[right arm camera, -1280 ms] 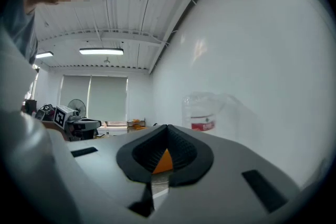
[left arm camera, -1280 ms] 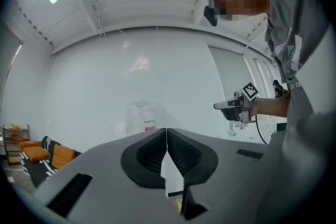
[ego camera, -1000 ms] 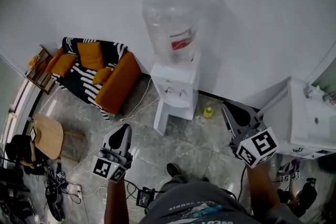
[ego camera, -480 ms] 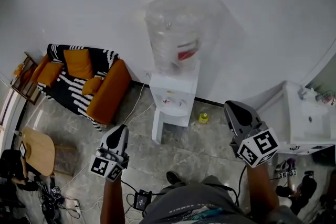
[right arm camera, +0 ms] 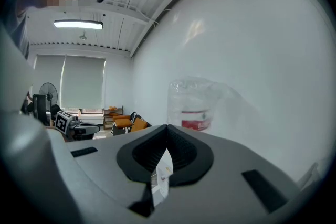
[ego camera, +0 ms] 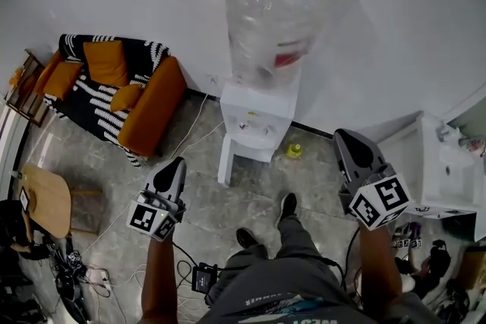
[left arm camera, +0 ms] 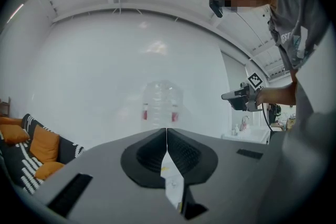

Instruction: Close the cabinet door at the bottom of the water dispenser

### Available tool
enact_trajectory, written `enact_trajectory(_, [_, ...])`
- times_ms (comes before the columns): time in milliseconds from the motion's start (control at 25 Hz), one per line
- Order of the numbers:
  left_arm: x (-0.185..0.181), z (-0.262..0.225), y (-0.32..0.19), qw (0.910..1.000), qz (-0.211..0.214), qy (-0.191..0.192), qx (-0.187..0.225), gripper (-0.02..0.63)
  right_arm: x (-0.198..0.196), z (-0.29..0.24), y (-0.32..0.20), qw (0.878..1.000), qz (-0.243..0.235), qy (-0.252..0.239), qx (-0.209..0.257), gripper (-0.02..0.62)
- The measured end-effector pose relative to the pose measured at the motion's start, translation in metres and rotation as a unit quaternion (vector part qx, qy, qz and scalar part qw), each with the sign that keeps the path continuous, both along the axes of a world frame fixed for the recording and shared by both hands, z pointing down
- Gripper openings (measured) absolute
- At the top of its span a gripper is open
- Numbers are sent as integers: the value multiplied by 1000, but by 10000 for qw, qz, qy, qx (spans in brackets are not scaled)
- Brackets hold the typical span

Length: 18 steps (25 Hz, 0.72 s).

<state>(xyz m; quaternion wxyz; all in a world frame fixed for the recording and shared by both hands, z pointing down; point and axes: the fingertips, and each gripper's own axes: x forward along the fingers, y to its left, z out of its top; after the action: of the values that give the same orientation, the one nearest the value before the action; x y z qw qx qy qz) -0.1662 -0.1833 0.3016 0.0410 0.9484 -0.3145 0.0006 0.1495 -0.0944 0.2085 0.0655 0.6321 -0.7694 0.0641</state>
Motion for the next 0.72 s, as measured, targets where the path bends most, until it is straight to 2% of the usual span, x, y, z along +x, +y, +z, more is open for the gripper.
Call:
enact_trajectory(200, [0,40,-32,9995,-142,-192,-213,20,7,29,-34,9997,-114,-75,-216,28])
enact_trajectory(400, [7,100,-59,9978,-226,-339,-521,20,18,65,-71,9991,-217,-119,-335,29])
enact_trajectory(560, [20,168,-83,9948,-198,-572,-825,20,22,103,-100,9986,-301,-144,-417,29])
enact_trajectory(720, [24,249,-89,9877,-211,-758,-1351,20,13,150,-112,9965,-483,-171,-654,29])
